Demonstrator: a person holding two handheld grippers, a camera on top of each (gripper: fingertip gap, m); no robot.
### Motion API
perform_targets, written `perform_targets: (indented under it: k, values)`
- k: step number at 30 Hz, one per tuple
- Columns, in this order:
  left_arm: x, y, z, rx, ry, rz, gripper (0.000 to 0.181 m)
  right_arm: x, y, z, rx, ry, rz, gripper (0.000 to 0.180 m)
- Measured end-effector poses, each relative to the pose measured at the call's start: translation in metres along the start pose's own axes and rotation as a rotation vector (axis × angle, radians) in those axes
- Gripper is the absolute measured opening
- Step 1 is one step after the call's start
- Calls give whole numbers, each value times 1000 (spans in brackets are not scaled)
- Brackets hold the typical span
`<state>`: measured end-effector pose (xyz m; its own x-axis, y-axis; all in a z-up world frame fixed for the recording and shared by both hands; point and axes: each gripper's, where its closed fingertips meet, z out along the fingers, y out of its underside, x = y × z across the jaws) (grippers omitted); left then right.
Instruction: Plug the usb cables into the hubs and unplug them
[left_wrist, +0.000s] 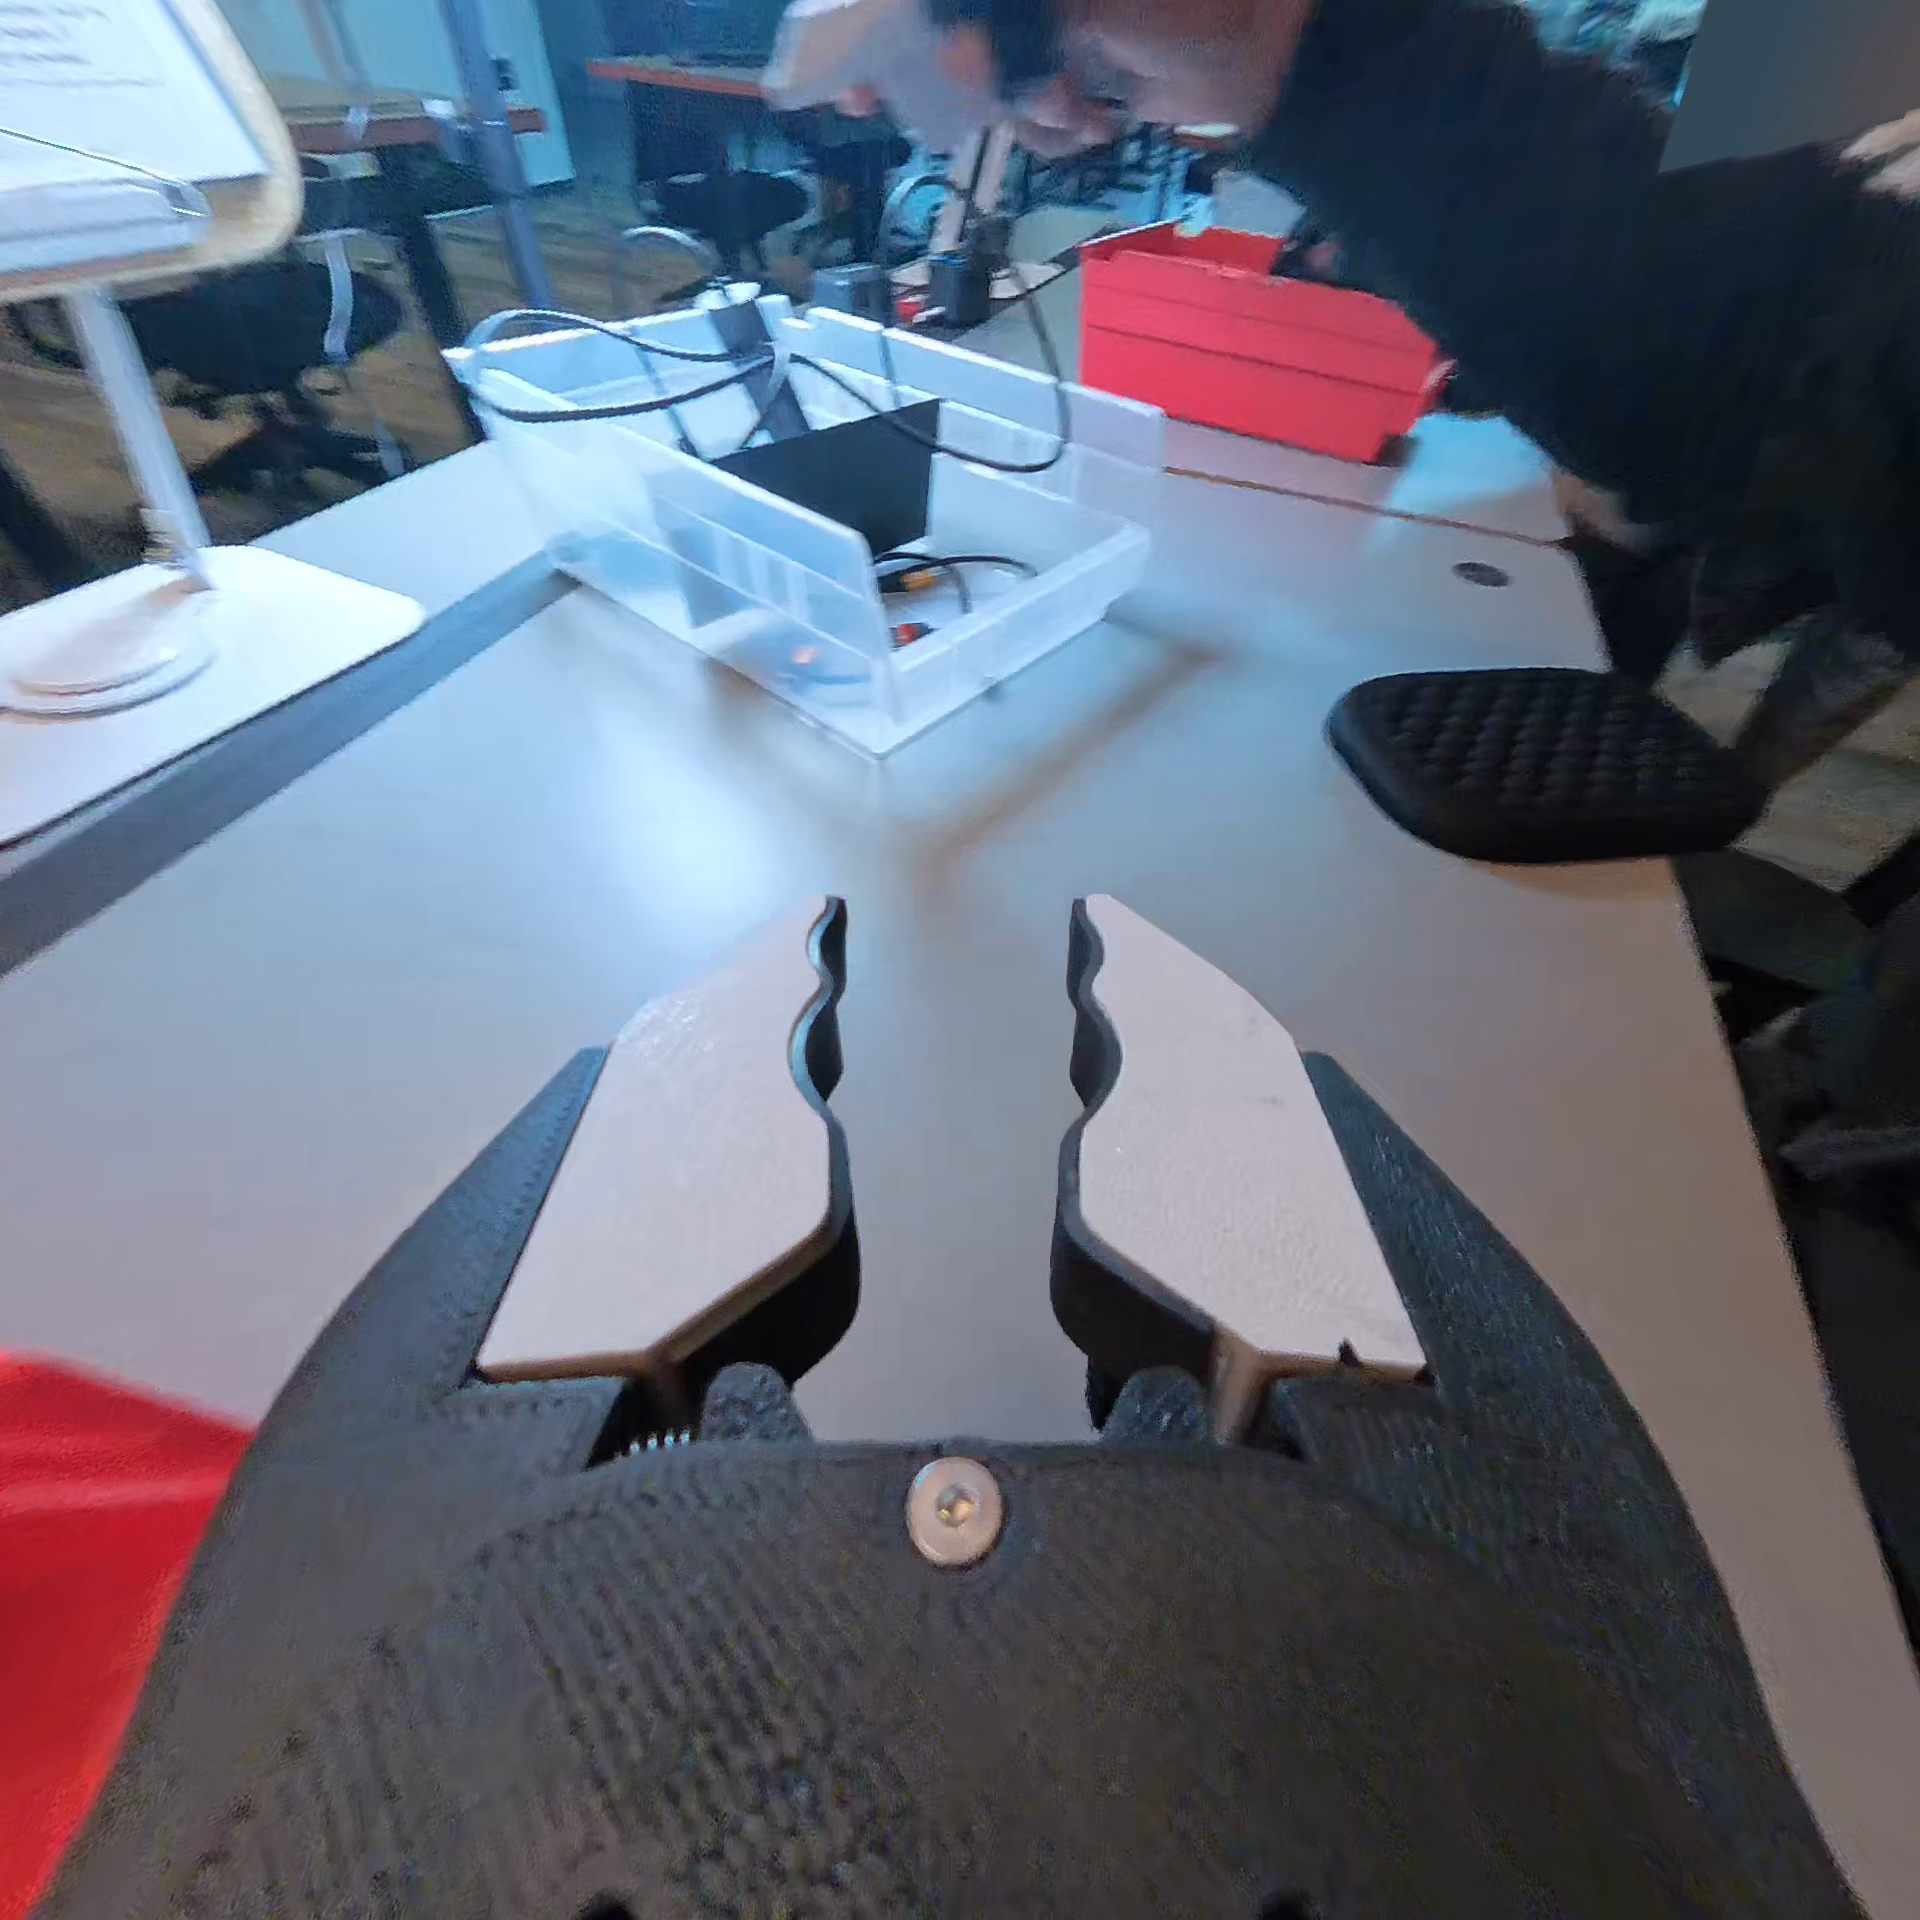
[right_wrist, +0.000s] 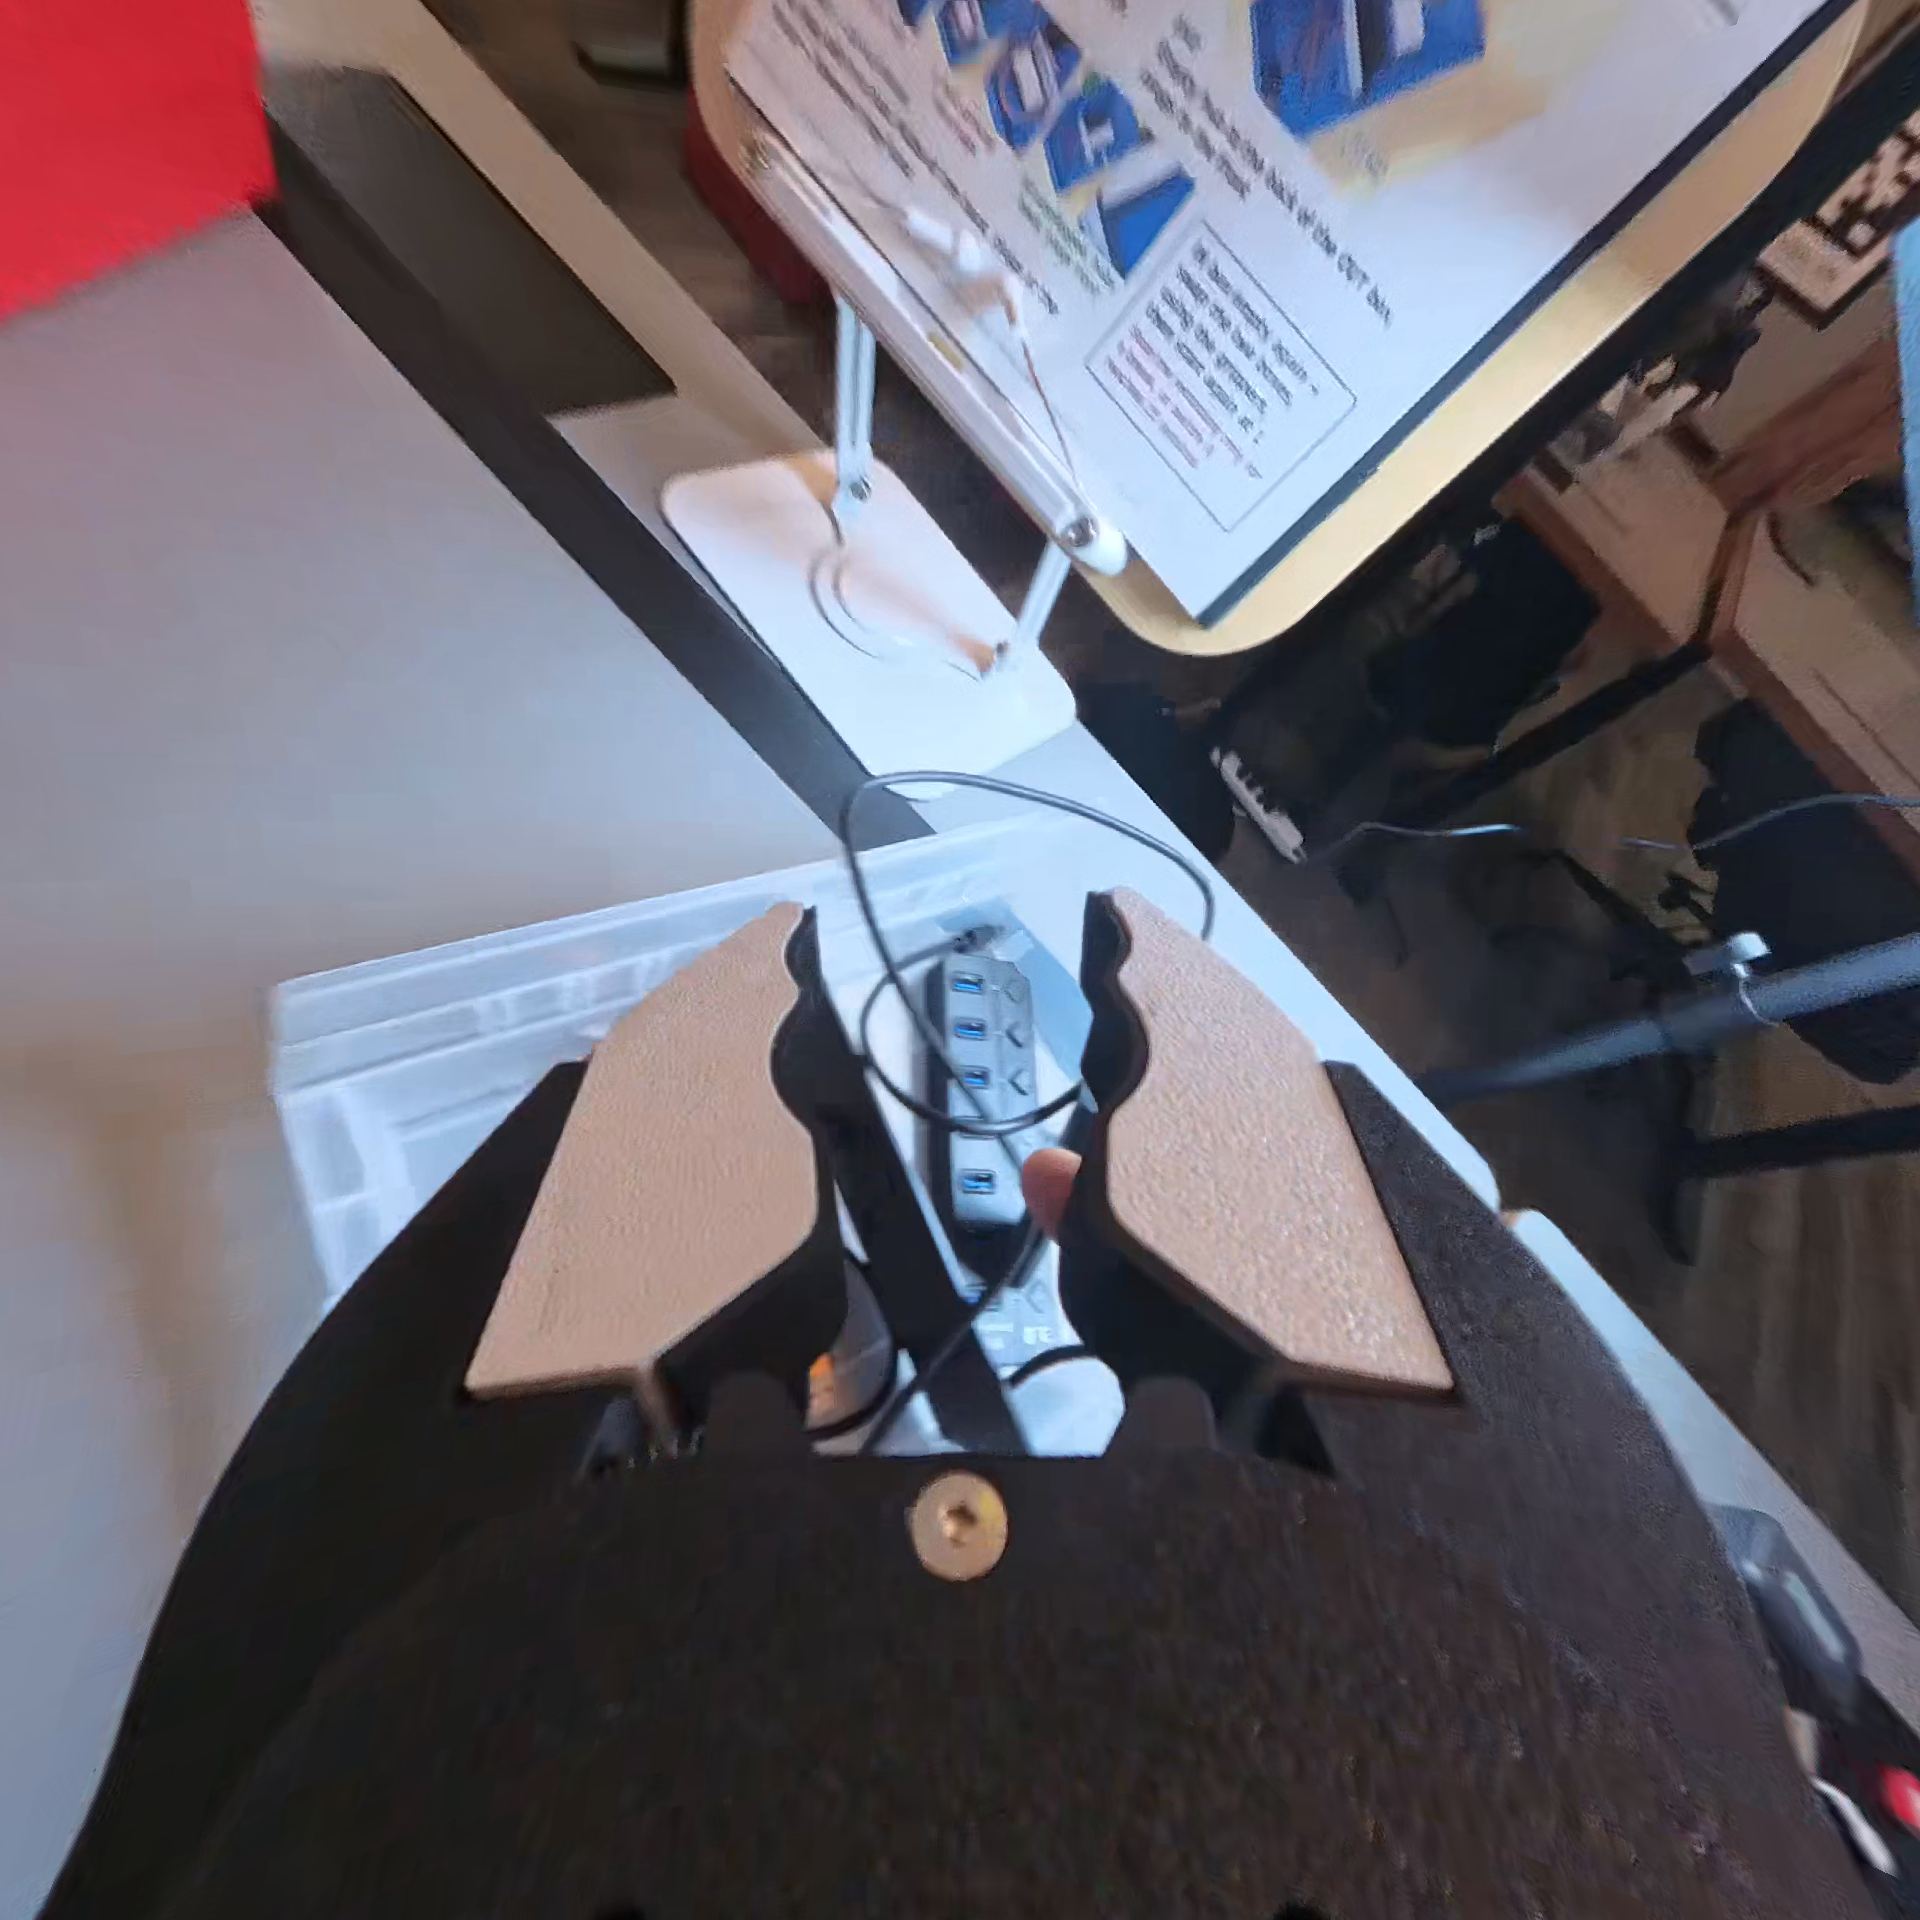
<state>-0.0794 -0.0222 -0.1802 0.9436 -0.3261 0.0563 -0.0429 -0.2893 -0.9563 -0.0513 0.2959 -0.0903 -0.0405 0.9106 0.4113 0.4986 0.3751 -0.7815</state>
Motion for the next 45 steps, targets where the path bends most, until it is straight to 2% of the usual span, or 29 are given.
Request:
perform_targets:
  k: [3, 5, 8, 10, 12, 14, 15, 16, 21, 25, 29, 32, 36, 38, 40, 42, 45]
  values:
    - [-27, 9, -25, -130, -145, 62, 49, -48, 14, -28, 56, -58, -1, 48]
    - [-51, 26, -50, -278, -265, 112, 54, -86, 40, -37, 6, -123, -44, 49]
    - [-81, 62, -85, -523, -373, 126, 57, -127, 95, -36, -188, -187, -189, 57]
    - [-100, 91, -106, -719, -428, 125, 59, -136, 127, -28, -330, -192, -297, 63]
    - [-118, 122, -125, -932, -477, 148, 60, -141, 147, -18, -444, -205, -390, 67]
    - [-130, 146, -130, -1077, -484, 199, 61, -143, 157, -2, -522, -215, -475, 64]
    - [-136, 150, -127, -1094, -481, 259, 36, -147, 161, 5, -554, -236, -514, 53]
    - [-139, 148, -121, -1088, -477, 325, 30, -150, 163, 12, -572, -249, -557, 35]
    - [-130, 132, -72, -993, -459, 383, 29, -183, 147, 19, -531, -296, -587, 33]
    - [-105, 117, -23, -922, -355, 545, 30, -222, 141, -8, -523, -283, -628, 33]
    - [-83, 100, 33, -851, -268, 714, 30, -268, 134, -38, -442, -279, -612, 31]
    - [-83, 82, 52, -790, -332, 798, 39, -297, 116, -69, -341, -228, -596, 32]
    - [-54, 54, 42, -589, -345, 669, 43, -334, 64, -135, -50, -286, -357, 34]
    - [-17, 45, 37, -445, -252, 469, 46, -316, 55, -158, 47, -227, -191, 35]
    - [27, 38, 34, -307, -134, 237, 50, -274, 66, -171, 85, -84, -4, 35]
    - [62, 35, 31, -208, -68, 59, 53, -229, 98, -180, 72, 89, 184, 36]
    - [96, 31, 41, -70, -79, -157, 58, -193, 149, -175, 11, 218, 386, 51]
